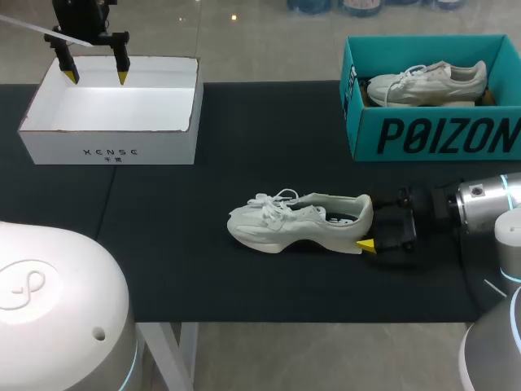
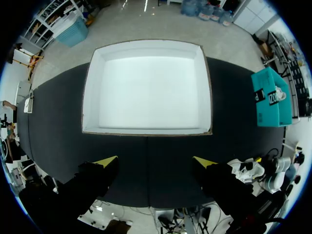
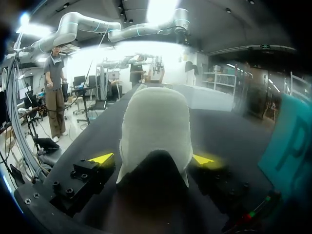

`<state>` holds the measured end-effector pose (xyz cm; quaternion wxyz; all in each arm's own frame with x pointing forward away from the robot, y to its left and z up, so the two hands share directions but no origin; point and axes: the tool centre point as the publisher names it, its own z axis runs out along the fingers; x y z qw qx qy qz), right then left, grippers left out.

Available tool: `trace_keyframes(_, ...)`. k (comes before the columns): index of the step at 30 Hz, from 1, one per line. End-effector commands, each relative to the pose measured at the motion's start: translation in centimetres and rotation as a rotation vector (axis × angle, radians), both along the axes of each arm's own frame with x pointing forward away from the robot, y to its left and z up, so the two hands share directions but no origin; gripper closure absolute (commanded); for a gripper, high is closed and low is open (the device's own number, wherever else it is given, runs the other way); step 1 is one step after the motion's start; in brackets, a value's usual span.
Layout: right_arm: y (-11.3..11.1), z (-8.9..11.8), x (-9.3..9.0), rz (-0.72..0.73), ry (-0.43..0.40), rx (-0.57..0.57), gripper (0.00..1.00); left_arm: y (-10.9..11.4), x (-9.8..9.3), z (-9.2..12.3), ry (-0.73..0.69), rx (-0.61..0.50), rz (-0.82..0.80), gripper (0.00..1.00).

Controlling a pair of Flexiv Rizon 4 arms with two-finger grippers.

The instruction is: Take the shoe out of the shoebox, open the shoe tongue, remove and reinsert the insole, then place the shoe into the shoebox

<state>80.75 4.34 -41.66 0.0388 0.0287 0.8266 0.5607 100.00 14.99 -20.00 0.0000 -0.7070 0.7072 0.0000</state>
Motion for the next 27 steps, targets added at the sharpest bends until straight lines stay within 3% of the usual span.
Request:
trace_keyframes(1, 0.9, -0.8, 0.5, 0.011, 0.005, 0.003, 0.0, 0.0, 0.0, 0.0, 0.0, 0.0, 0.0, 0.0)
trace_keyframes(27, 0.6, -2.5, 0.3, -0.007, 0.028, 0.024, 0.0, 0.0, 0.0, 0.0, 0.0, 0.0, 0.0, 0.0)
